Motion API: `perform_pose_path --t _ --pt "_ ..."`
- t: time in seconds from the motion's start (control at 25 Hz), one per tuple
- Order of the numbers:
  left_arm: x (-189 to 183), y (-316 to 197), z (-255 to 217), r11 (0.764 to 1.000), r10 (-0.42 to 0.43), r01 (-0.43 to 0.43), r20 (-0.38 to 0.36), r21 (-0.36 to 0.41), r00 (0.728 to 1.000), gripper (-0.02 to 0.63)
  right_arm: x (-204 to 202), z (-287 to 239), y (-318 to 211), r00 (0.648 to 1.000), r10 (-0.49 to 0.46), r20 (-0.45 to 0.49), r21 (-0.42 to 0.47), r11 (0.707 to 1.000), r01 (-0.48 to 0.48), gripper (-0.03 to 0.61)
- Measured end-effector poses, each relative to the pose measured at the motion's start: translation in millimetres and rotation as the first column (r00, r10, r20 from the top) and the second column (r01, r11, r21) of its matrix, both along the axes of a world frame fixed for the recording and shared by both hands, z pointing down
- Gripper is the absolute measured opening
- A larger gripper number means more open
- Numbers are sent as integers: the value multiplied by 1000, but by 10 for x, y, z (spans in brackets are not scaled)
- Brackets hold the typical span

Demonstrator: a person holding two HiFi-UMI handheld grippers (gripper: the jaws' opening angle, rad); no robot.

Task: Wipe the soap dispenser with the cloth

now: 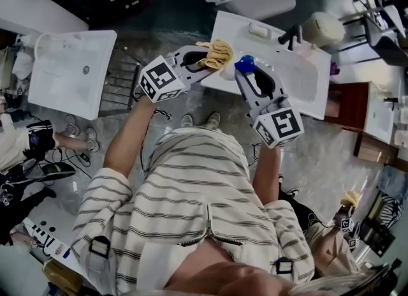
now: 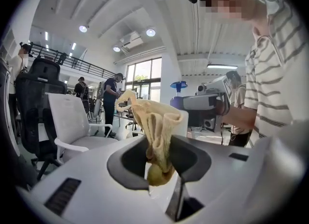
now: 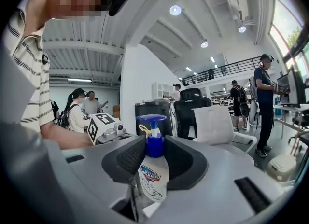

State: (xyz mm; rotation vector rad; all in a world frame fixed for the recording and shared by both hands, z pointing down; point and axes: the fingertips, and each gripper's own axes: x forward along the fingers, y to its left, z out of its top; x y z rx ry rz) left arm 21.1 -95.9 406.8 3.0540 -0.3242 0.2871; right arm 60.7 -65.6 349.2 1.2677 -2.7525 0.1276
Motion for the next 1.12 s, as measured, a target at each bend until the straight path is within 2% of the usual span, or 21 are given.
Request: perform_pose_path --t 0.36,0.64,0.84,1.12 --pt "71 74 -48 991 137 -137 -20 8 990 112 3 -59 78 998 -45 38 0 999 45 124" --pt "171 52 -12 983 186 -186 -21 3 982 112 -26 -43 107 997 -70 34 3 998 70 124" --pt "211 54 -3 967 253 -255 -48 -20 966 112 -56 -66 132 995 -93 35 7 996 93 124" --pt "235 101 47 946 323 -324 -43 -19 946 109 -127 -65 190 991 -125 45 2 992 125 124"
